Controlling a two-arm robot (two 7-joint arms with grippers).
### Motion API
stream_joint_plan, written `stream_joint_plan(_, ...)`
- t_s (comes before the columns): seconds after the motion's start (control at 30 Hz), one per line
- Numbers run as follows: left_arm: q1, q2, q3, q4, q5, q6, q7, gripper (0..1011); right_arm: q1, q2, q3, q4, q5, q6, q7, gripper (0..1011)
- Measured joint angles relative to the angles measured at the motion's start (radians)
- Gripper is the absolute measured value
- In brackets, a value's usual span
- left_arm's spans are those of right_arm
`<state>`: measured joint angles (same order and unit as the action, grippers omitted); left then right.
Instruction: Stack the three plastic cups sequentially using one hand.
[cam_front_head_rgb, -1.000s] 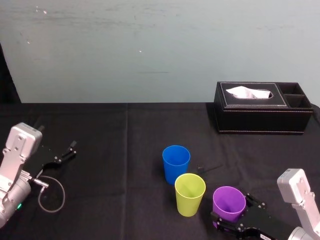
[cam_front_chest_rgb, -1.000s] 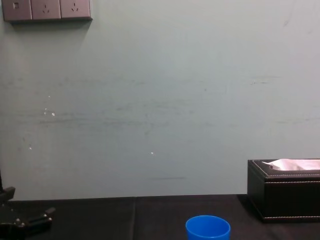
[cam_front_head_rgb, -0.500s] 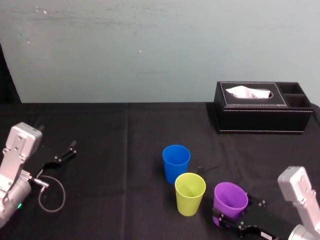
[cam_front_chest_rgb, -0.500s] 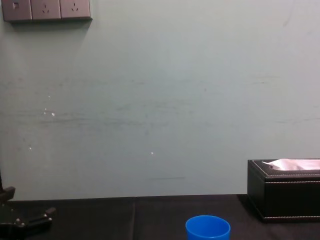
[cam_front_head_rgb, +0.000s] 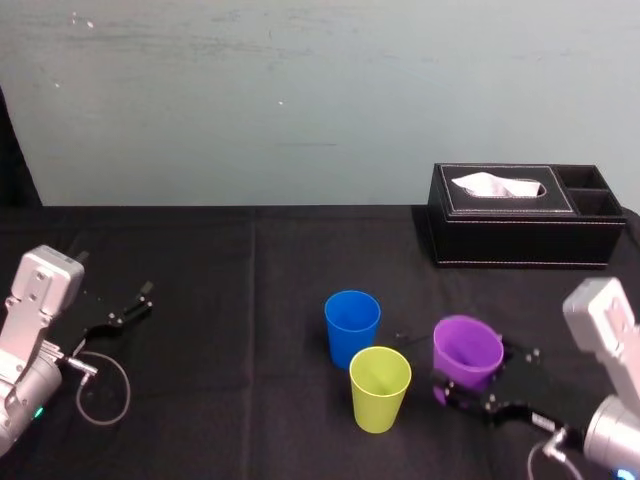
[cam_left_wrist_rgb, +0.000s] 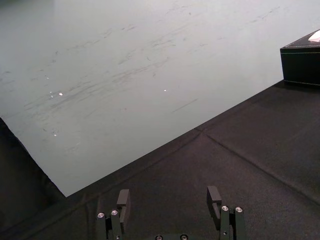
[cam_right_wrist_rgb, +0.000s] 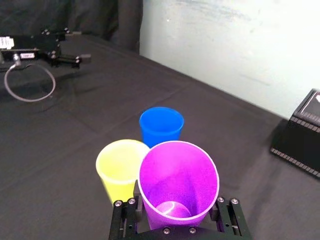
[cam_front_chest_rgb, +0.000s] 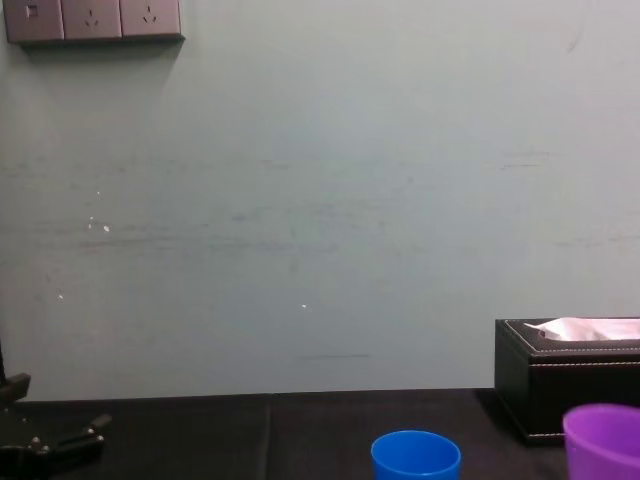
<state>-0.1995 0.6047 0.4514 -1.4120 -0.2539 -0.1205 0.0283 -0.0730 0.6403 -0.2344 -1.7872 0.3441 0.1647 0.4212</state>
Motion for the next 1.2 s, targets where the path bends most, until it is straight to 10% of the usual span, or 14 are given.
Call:
stream_joint_plan(0.4, 0.000, 0.000, 0.000, 0.000, 0.000, 0.000, 0.000, 1000, 0.173, -0.015, -0.045, -0.001, -0.015, 0.103, 0.013, 720)
stream_joint_plan(1.2, 0.000, 0.000, 0.000, 0.000, 0.000, 0.000, 0.000, 1000, 0.430, -0.181, -0.208, 0.162, -0.027, 0.219, 0.012, 720)
